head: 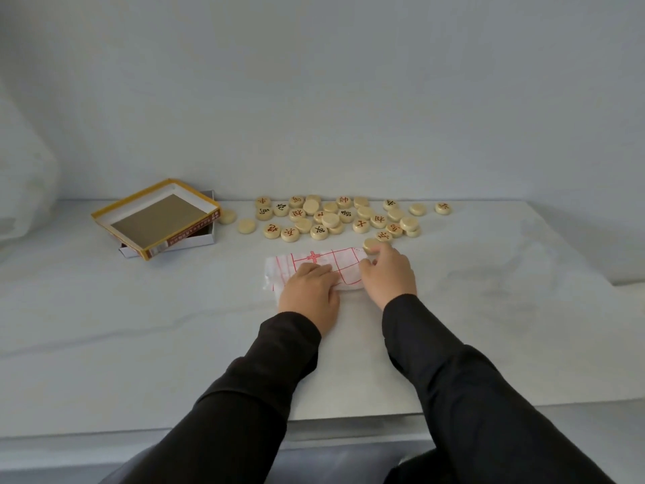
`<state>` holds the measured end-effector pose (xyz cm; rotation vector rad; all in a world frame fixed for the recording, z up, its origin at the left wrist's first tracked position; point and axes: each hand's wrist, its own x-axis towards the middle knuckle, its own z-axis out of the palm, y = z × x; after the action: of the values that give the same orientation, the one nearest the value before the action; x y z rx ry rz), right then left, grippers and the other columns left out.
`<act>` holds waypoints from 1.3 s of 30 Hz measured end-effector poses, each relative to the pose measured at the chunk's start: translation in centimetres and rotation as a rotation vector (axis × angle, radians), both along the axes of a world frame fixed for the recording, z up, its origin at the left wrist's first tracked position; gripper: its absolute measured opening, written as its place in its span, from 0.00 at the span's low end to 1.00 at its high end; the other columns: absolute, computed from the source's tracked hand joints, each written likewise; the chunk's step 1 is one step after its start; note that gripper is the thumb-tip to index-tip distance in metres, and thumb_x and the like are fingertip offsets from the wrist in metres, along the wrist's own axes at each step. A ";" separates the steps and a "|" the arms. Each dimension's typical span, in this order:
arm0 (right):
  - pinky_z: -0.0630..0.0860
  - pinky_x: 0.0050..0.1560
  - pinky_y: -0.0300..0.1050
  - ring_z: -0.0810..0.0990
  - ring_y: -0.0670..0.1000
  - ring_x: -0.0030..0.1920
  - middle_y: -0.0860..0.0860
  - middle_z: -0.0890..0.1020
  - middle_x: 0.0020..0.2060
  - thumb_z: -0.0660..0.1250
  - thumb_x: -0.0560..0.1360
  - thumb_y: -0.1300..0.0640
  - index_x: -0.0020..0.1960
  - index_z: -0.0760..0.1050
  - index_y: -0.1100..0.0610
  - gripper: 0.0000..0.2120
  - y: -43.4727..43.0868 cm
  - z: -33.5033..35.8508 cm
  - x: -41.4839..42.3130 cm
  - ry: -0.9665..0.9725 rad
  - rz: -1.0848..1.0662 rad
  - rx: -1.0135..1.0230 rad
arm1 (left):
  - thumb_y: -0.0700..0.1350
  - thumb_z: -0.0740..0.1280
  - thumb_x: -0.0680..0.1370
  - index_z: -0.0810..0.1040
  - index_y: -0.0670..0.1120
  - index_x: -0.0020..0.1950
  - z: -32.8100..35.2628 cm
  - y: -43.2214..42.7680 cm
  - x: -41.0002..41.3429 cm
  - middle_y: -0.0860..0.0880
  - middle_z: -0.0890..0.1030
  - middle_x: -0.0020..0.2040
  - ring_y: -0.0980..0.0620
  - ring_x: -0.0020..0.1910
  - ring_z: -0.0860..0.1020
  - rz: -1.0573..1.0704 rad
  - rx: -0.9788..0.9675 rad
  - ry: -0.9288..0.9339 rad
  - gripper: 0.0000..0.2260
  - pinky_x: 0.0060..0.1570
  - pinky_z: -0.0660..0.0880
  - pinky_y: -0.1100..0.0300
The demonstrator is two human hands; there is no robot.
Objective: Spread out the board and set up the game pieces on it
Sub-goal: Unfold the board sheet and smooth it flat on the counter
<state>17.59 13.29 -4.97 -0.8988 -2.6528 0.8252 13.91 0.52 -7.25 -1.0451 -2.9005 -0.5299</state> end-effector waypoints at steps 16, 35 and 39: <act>0.70 0.62 0.46 0.72 0.55 0.65 0.55 0.74 0.66 0.63 0.76 0.64 0.68 0.70 0.58 0.20 3.4 1.7 3.2 -0.151 -0.030 -0.117 | 0.48 0.60 0.79 0.66 0.51 0.72 2.8 2.2 0.1 0.51 0.66 0.72 0.50 0.72 0.60 -0.125 -0.116 -0.105 0.20 0.71 0.57 0.56; 0.73 0.51 0.50 0.77 0.59 0.50 0.59 0.81 0.49 0.52 0.79 0.57 0.53 0.77 0.64 0.18 5.4 2.5 1.5 0.184 -0.260 -0.369 | 0.45 0.51 0.82 0.75 0.45 0.55 3.9 -0.7 -1.2 0.44 0.79 0.51 0.45 0.49 0.76 0.353 -0.005 -0.149 0.13 0.49 0.73 0.57; 0.72 0.51 0.46 0.77 0.57 0.52 0.58 0.81 0.49 0.54 0.79 0.58 0.52 0.78 0.63 0.16 4.6 1.8 0.8 0.082 -0.157 -0.348 | 0.44 0.53 0.81 0.76 0.42 0.56 4.4 -0.9 -1.8 0.45 0.76 0.45 0.48 0.46 0.74 0.390 0.042 -0.200 0.13 0.50 0.71 0.57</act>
<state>18.36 17.91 -3.15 -1.1092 -2.3713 1.2771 12.14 -0.36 -2.85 -0.4205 -3.1284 -0.7007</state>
